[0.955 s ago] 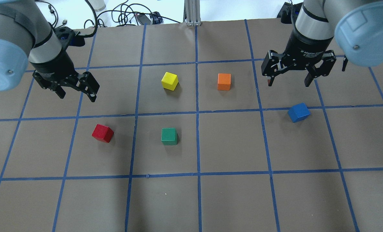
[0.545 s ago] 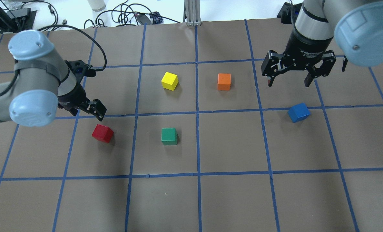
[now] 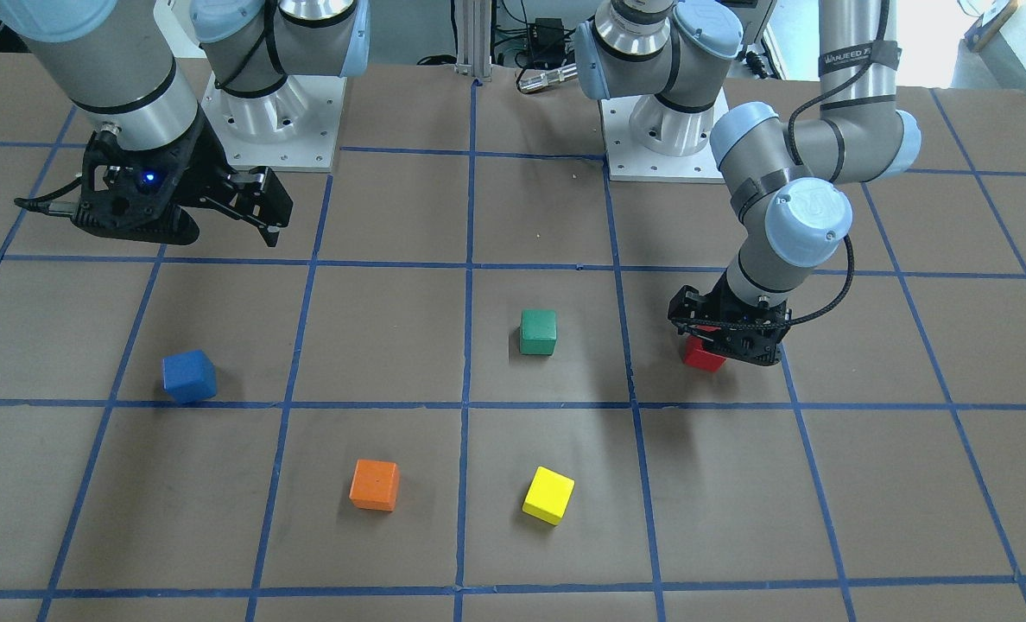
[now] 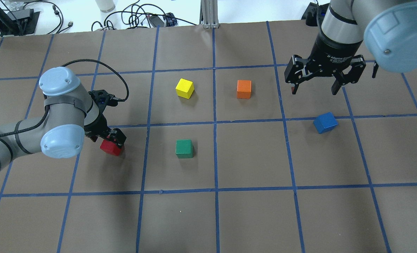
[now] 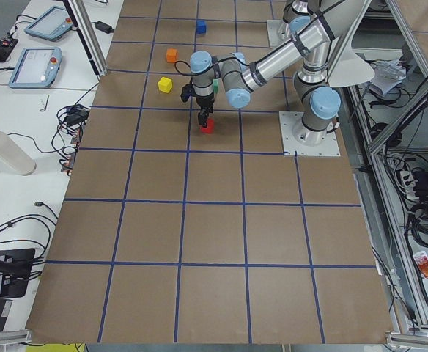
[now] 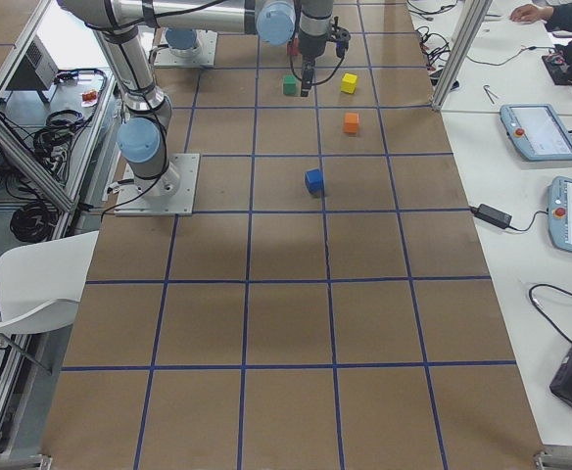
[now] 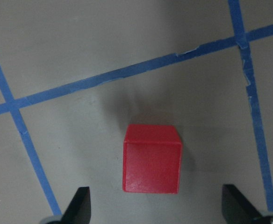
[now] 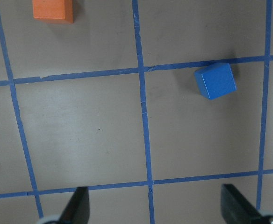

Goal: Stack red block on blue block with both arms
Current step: 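Lower the left gripper around the red cube and close it, then carry the red cube with the left gripper toward the table center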

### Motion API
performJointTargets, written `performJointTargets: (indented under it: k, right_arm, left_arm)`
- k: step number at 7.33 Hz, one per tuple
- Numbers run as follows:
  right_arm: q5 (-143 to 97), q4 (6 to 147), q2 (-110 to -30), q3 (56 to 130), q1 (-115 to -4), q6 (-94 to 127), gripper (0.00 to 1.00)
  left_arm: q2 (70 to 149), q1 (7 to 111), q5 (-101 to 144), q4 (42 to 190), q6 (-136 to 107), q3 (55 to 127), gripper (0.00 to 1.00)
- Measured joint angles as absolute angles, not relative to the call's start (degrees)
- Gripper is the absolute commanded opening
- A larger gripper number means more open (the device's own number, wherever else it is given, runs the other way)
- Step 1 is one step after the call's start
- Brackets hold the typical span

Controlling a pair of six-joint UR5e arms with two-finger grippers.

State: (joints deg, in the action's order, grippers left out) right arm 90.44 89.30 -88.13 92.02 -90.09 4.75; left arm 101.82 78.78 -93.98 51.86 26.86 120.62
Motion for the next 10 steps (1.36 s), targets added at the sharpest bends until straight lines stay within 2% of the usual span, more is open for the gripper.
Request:
performJointTargets:
  k: [1, 2, 3, 4, 7, 10]
  right_arm:
    - [90.44, 89.30, -88.12, 92.02, -90.09, 4.76, 1.00]
    - [90.44, 89.30, -88.13, 92.02, -90.09, 4.81, 1.00]
    - [90.44, 89.30, -88.14, 92.02, -90.09, 4.82, 1.00]
    - [90.44, 89.30, -88.15, 92.02, -90.09, 4.83, 1.00]
    - [90.50, 89.26, -88.10, 92.13, -90.09, 4.86, 1.00]
    - [90.51, 89.43, -88.28, 93.15, -90.09, 5.09, 1.00]
  left_arm:
    - [102.90, 78.80, -94.03, 50.65, 26.87, 120.79, 0.50]
    - [103.75, 78.81, -94.07, 50.00, 26.94, 120.95, 0.15]
    - [104.13, 78.80, -94.06, 49.70, 27.07, 121.01, 0.04]
    - [104.03, 78.86, -94.03, 49.58, 26.85, 120.79, 0.00]
    - [103.87, 82.77, -89.95, 51.85, 17.83, 115.31, 0.00]
    - [108.66, 95.41, -87.32, 64.85, -0.58, 97.76, 0.00]
